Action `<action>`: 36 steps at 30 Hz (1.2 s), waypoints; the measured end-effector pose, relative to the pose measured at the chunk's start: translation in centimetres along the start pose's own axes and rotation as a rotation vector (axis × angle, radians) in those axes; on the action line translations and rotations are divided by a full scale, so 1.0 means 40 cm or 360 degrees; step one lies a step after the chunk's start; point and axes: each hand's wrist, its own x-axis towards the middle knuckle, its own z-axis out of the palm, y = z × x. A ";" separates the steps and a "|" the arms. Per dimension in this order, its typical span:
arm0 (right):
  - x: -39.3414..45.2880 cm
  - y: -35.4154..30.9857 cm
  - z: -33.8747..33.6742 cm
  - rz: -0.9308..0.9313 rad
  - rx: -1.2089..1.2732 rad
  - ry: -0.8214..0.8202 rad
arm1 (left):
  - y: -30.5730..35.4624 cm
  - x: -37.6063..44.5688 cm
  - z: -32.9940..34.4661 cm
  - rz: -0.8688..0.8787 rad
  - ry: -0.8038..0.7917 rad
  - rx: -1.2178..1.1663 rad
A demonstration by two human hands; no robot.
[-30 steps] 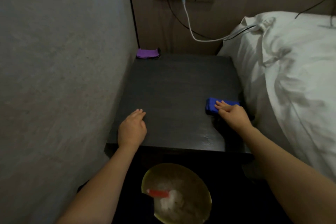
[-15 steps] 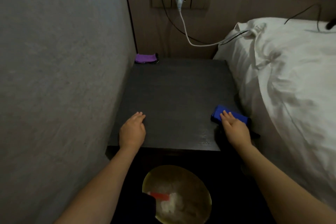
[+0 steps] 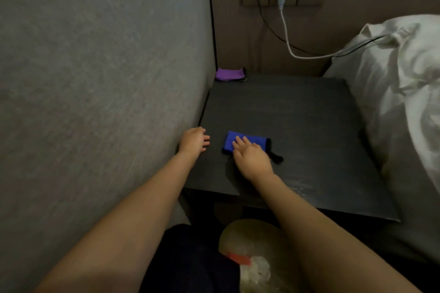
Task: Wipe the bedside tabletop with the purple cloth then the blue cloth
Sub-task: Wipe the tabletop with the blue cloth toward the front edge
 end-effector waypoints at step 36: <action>-0.145 0.341 -0.088 -0.0025 0.0109 0.0139 | -0.150 -0.075 0.096 0.0758 0.0420 0.1487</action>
